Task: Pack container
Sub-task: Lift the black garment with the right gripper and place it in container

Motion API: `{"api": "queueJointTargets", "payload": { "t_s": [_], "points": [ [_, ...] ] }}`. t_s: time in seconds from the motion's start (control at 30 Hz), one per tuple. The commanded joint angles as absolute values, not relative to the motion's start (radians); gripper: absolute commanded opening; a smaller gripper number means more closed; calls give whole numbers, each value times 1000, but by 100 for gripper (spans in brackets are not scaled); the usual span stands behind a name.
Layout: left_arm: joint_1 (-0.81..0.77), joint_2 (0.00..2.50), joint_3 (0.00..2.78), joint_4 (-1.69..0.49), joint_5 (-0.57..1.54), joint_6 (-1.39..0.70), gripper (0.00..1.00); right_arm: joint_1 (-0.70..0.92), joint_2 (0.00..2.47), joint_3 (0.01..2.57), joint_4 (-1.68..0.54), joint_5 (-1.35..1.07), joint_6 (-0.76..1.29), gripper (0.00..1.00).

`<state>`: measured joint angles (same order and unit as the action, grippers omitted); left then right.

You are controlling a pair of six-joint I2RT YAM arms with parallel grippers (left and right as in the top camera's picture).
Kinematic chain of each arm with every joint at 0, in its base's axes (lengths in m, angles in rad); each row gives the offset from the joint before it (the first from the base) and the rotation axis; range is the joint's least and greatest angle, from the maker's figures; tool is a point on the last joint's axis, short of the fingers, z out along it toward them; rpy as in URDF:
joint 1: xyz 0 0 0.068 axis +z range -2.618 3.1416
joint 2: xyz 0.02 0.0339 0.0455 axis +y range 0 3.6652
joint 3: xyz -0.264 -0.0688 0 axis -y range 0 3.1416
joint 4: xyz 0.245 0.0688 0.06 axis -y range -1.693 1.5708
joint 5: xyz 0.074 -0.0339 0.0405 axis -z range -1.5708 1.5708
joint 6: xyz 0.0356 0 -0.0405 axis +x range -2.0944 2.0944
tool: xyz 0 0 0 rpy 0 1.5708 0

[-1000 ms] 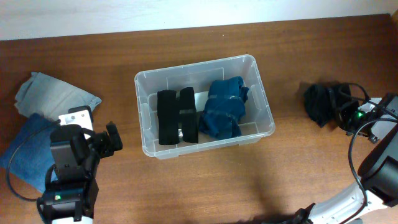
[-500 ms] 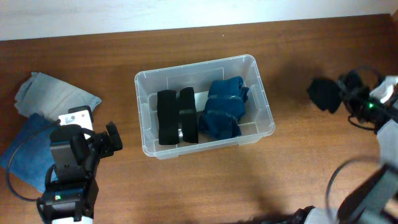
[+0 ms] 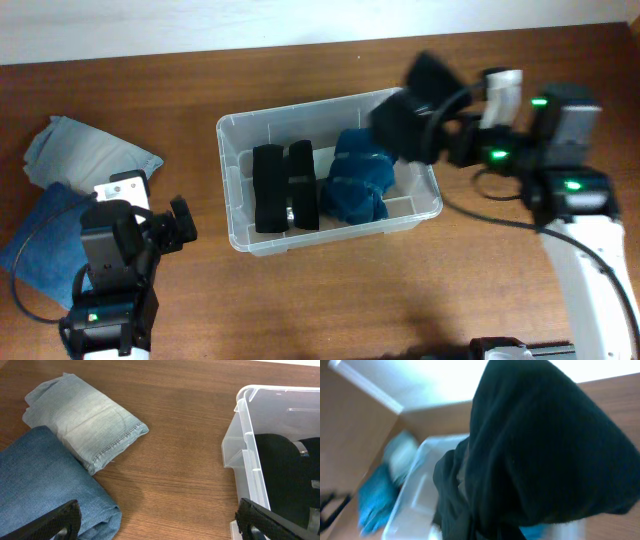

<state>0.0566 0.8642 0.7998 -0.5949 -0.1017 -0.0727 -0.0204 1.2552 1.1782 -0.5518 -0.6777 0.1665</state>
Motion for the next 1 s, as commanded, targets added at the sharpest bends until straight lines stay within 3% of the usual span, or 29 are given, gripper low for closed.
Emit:
{"api": "queueJointTargets", "payload": {
  "t_s": [0.0, 0.17, 0.33, 0.37, 0.43, 0.47, 0.5, 0.83, 0.87, 0.9, 0.93, 0.97],
  "points": [
    [62, 865, 823, -593, -94, -83, 99, 131, 1330, 1194, -551, -614, 127, 4],
    [62, 865, 822, -596, -94, -82, 99, 268, 1508, 1194, -549, -589, 104, 4],
    [62, 865, 822, -596, -94, -83, 100, 286, 1652, 1195, -506, -554, 101, 4],
    [62, 865, 822, -596, -94, -82, 100, 286, 1671, 1195, -500, -532, 100, 11],
    [62, 865, 822, -596, -94, -83, 99, 285, 1695, 1196, -499, -483, 100, 79],
    [62, 865, 822, -597, -94, -83, 99, 285, 1696, 1196, -503, -469, 89, 95],
    [62, 865, 822, -598, -94, -83, 99, 285, 1692, 1200, -512, -461, 72, 98],
    [62, 865, 822, -603, -94, -82, 100, 315, 1597, 1469, -775, -353, -60, 96],
    [62, 865, 822, -603, -94, -82, 99, 319, 1598, 1479, -785, -354, -79, 85],
    [62, 865, 822, -603, -94, -83, 99, 331, 1600, 1478, -796, -341, -82, 52],
    [62, 865, 822, -602, -94, -82, 99, 338, 1608, 1477, -805, -331, -82, 30],
    [62, 865, 822, -602, -94, -82, 99, 346, 1617, 1475, -817, -323, -82, 17]
  ]
}}
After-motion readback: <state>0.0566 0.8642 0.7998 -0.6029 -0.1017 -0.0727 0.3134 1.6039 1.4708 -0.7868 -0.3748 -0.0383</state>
